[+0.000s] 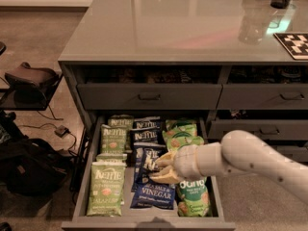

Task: Pick blue chip bag from middle drawer and place on counter

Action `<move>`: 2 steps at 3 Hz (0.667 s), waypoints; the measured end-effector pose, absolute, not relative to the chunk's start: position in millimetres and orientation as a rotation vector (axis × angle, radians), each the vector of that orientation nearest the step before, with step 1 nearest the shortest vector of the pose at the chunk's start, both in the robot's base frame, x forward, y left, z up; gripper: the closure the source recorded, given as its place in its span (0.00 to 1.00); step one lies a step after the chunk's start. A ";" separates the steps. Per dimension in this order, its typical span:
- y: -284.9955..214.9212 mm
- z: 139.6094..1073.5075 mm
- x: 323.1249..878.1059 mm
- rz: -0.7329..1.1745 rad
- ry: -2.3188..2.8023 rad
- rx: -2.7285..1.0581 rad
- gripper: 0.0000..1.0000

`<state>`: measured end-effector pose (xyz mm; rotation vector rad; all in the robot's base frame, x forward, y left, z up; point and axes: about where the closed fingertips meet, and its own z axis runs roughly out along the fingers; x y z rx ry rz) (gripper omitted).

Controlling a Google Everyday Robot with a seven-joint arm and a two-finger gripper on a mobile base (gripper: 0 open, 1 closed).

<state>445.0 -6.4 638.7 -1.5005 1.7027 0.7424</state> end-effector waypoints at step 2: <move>-34.3 773.0 478.5 0.694 1.661 -1.333 1.00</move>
Offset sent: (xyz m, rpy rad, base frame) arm 0.0575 -0.0463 0.2217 0.1325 -0.1277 -0.2189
